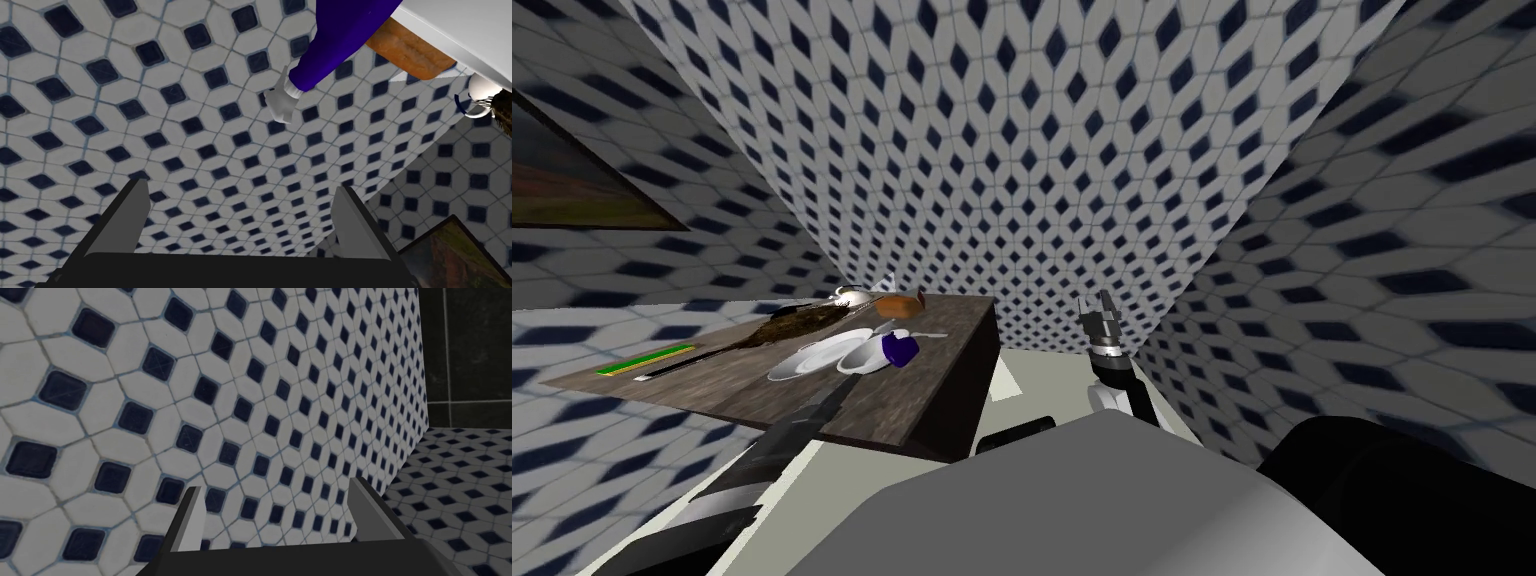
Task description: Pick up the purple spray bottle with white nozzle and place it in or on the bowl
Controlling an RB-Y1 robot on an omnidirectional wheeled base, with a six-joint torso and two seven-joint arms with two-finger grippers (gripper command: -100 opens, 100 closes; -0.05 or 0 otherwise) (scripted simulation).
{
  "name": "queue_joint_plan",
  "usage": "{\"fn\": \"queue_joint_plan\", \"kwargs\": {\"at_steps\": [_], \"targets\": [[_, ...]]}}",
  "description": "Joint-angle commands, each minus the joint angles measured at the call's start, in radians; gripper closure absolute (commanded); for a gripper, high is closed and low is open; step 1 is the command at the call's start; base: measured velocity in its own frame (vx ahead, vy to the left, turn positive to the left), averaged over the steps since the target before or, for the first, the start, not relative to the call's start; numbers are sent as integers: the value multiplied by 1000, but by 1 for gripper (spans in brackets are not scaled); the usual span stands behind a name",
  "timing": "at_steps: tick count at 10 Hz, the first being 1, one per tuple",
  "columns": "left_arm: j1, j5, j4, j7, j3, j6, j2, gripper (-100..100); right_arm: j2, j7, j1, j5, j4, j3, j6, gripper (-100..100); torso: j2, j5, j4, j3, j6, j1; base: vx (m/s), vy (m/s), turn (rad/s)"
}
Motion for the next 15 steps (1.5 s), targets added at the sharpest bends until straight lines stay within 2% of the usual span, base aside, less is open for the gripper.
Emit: {"fn": "queue_joint_plan", "kwargs": {"at_steps": [1, 13, 14, 15], "targets": [[-3, -21, 30, -15, 4, 7, 35, -100, 0, 0, 0, 0, 0, 0, 0, 0, 0, 0, 0, 0, 0, 0, -7, 67, -247], [-55, -176, 283, -117, -24, -9, 243, -100, 0, 0, 0, 0, 0, 0, 0, 0, -1, 0, 0, -1, 0, 1, -3, 86, -232], [-53, -167, 279, -113, -21, -15, 233, -100, 0, 0, 0, 0, 0, 0, 0, 0, -2, 0, 0, -1, -1, 1, -1, 37, -32], [-54, -169, 281, -115, -21, -16, 235, 0, 0, 0, 0, 0, 0, 0, 0, 0, -2, 0, 0, -1, -1, -2, 0, 8, 4]]}}
